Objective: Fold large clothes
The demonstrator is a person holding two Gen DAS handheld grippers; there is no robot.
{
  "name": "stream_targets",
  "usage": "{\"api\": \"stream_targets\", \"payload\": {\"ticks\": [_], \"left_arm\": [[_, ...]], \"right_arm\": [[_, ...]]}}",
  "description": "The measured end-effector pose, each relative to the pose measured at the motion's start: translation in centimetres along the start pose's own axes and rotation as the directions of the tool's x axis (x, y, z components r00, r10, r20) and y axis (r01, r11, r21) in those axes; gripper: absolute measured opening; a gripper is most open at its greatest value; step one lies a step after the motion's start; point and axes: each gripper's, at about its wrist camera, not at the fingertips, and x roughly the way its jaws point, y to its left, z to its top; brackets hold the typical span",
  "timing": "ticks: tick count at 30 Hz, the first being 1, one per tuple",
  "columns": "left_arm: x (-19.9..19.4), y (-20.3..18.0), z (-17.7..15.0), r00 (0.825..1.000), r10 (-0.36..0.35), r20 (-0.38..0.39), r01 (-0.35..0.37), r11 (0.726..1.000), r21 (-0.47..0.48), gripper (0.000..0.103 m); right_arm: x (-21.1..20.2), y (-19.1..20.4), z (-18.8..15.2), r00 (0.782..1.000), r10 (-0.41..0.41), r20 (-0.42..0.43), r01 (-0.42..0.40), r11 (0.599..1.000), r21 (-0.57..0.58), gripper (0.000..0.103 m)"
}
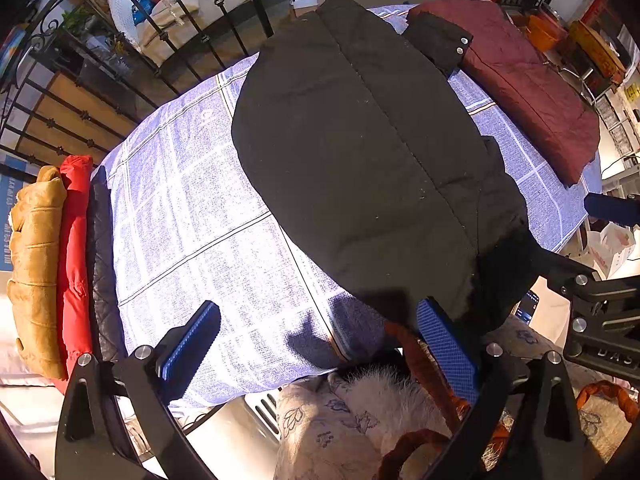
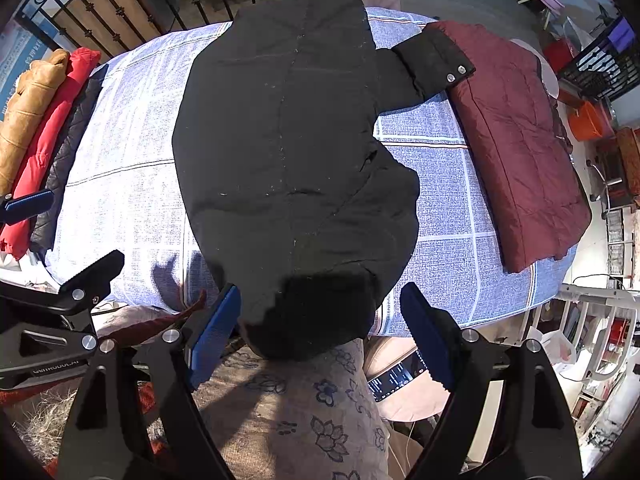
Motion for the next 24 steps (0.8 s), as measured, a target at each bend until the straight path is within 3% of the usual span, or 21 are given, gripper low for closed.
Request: {"api": "stream_targets", "payload": {"ticks": [24], "left_arm": [[0.32,-0.13,0.13,1.000,-0.003,-0.011,0.003,1.000,0.002,0.097]], "right_arm": [[0.23,0.04,0.05,1.000,0.005,-0.005,-0.005,1.000,-0.001,0.081]]}}
